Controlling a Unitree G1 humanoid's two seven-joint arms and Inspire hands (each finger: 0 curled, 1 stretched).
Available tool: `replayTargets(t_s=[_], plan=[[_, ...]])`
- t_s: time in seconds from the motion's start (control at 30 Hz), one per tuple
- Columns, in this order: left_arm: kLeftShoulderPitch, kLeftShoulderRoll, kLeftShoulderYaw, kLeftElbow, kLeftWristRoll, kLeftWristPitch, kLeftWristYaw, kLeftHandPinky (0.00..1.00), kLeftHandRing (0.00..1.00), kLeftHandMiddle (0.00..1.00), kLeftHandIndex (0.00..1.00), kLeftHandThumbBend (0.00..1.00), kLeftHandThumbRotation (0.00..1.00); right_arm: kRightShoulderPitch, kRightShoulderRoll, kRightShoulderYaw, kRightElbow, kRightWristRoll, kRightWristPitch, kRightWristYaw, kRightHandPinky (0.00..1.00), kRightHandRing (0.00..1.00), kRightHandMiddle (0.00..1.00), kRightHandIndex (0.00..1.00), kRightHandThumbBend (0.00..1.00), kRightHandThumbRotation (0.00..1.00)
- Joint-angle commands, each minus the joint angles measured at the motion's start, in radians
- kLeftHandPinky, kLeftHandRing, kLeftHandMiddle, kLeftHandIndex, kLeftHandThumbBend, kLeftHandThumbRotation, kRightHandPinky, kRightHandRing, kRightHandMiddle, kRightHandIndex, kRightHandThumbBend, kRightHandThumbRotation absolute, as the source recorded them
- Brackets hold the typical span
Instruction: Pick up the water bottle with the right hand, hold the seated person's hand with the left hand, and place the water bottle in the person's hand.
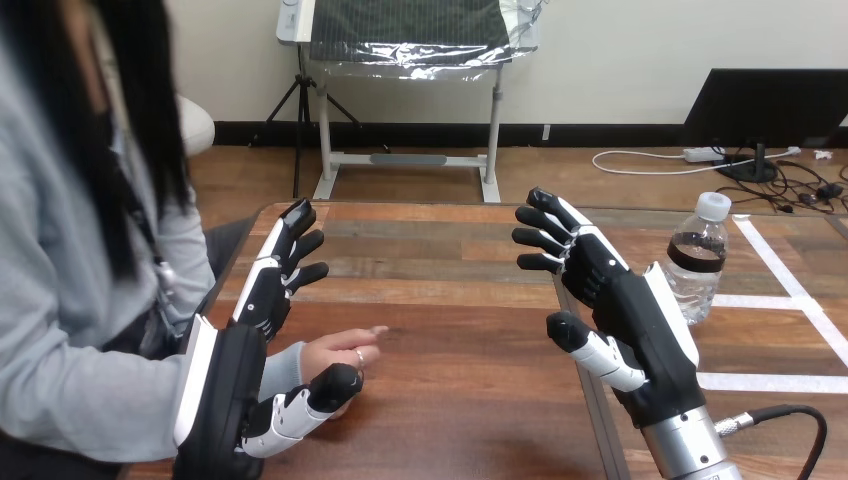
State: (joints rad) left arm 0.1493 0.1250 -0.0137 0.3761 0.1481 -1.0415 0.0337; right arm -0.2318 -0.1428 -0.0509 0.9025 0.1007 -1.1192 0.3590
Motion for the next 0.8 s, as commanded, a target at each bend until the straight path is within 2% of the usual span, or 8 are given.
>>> replayTargets(t_s=[0.0,0.4,0.77], plan=[[-0.038,0.004,0.008,-0.047,-0.012,-0.001,-0.005,0.81,0.9,0.94,0.94,1.0,0.83,-0.079,0.002,-0.011,-0.004,0.006,-0.028,-0.008,0.76,0.84,0.87,0.91,1.0,0.77],[-0.037,0.003,0.01,-0.049,-0.01,0.001,-0.007,0.82,0.91,0.95,0.94,1.0,0.83,-0.081,-0.002,-0.008,-0.011,0.016,-0.015,0.004,0.77,0.84,0.88,0.91,1.0,0.75],[-0.03,0.005,0.015,-0.053,-0.004,0.0,-0.005,0.84,0.92,0.95,0.94,1.0,0.84,-0.086,-0.001,-0.008,-0.01,0.012,-0.025,0.003,0.76,0.84,0.88,0.9,1.0,0.73]])
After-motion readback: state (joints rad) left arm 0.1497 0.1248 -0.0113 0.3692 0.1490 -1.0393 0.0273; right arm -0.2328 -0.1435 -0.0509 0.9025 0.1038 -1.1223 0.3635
